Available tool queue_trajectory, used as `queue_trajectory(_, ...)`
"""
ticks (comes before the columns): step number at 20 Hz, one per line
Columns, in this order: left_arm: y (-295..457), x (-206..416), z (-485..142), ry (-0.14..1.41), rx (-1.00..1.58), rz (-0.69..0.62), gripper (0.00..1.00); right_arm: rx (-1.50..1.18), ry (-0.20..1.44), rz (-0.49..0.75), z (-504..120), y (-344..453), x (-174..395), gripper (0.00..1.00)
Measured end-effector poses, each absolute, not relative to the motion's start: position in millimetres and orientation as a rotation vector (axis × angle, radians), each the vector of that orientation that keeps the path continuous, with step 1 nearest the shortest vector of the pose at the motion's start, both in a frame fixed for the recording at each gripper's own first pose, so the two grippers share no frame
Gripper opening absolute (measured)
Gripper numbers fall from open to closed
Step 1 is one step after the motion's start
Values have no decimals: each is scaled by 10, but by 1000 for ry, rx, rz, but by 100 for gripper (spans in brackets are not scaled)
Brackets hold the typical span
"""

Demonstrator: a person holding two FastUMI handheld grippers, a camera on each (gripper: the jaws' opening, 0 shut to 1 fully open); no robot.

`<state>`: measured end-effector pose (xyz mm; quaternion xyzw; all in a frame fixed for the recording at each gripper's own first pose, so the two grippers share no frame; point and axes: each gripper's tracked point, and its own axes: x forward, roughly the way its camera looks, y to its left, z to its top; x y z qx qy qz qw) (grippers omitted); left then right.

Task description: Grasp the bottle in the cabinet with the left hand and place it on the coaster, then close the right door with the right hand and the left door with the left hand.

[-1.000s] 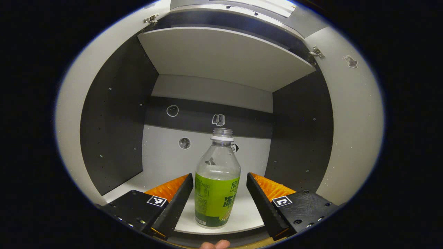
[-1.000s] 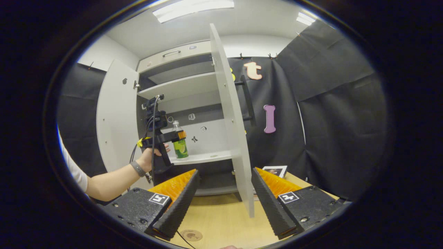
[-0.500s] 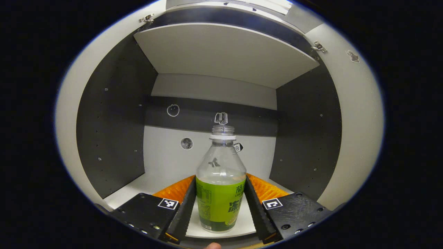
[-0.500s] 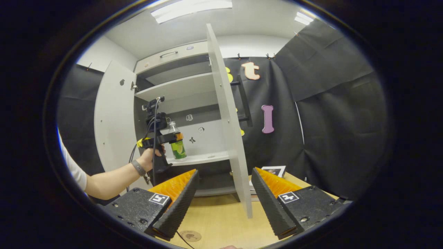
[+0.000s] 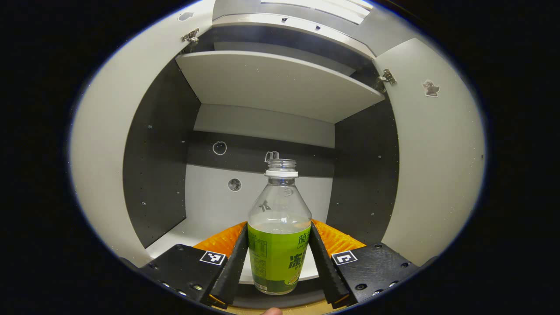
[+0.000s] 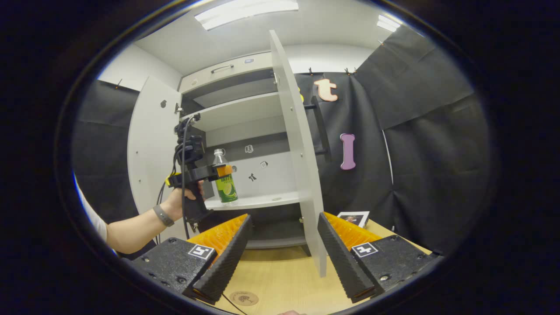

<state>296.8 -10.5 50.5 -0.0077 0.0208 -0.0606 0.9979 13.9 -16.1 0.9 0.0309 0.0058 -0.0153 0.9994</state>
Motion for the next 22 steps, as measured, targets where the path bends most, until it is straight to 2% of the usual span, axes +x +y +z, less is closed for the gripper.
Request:
queue_trajectory(5, -144, 2247, 557, 1, 6, -150, 73, 55, -15, 26, 172, -103, 128, 99)
queue_trajectory(6, -140, 2113, 519, -4, 13, -148, 76, 50, -17, 34, 215, -99, 126, 99)
queue_trajectory(8, -175, 1837, 341, 7, 11, -147, 73, 27, -19, 32, 269, -142, 128, 99)
queue_trajectory(18, -622, 613, -1277, 85, -17, -160, 73, -55, -85, 52, 607, -105, 165, 99)
queue_trajectory(19, -657, 531, -1409, 87, -3, -156, 73, -71, -82, 47, 615, -113, 174, 95)
queue_trajectory(20, -673, 465, -1522, 80, 27, -147, 73, -87, -85, 40, 640, -143, 171, 99)
queue_trajectory(22, -692, 364, -1749, 86, 62, -129, 73, -104, -89, 28, 669, -172, 154, 99)
